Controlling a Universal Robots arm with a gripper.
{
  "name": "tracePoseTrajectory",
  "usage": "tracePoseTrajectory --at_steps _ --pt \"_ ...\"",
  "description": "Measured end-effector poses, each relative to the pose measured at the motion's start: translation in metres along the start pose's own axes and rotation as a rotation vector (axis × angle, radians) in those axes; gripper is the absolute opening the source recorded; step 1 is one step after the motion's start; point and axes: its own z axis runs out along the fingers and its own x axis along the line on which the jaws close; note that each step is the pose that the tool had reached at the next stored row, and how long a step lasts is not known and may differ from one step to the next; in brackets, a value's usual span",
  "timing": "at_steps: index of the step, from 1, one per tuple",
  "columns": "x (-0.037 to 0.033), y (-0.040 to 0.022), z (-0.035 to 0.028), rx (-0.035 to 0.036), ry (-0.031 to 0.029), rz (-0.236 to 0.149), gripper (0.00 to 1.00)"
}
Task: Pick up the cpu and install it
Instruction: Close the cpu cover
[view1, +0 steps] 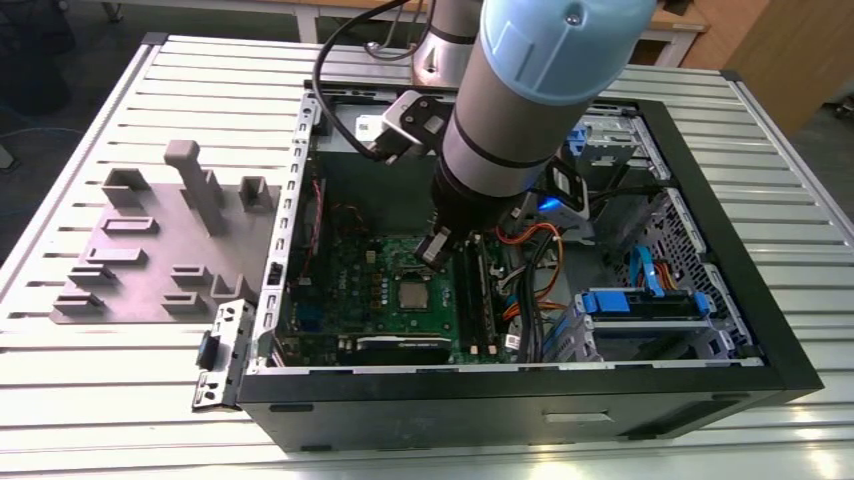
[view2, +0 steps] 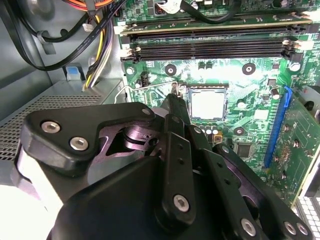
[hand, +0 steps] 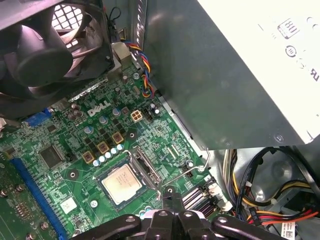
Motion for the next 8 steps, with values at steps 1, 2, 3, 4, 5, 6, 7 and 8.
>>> tracePoseTrajectory --at_steps 1,2,3,4,5,6,7,8 --pt "0.0000 0.0000 0.0000 -0.0001 -0.0001 0.000 0.11" --pt "0.0001 0.0000 0.0000 -0.0002 -0.0001 -0.001 0.11" --pt "0.0003 -0.0002 0.0000 -0.0002 0.0000 -0.001 0.11" --pt "0.0007 -0.0004 -0.0001 -0.0004 0.0001 -0.002 0.11" --pt "0.0011 -0.0006 -0.0002 -0.0004 0.0003 -0.002 0.11" --pt "0.0014 -0.0007 -0.0003 -0.0005 0.0004 -0.003 0.11" --pt "0.0018 -0.0008 -0.0004 -0.0006 0.0005 -0.004 0.11" --pt "0.0022 -0.0010 -0.0005 -0.0007 0.0007 -0.005 0.11"
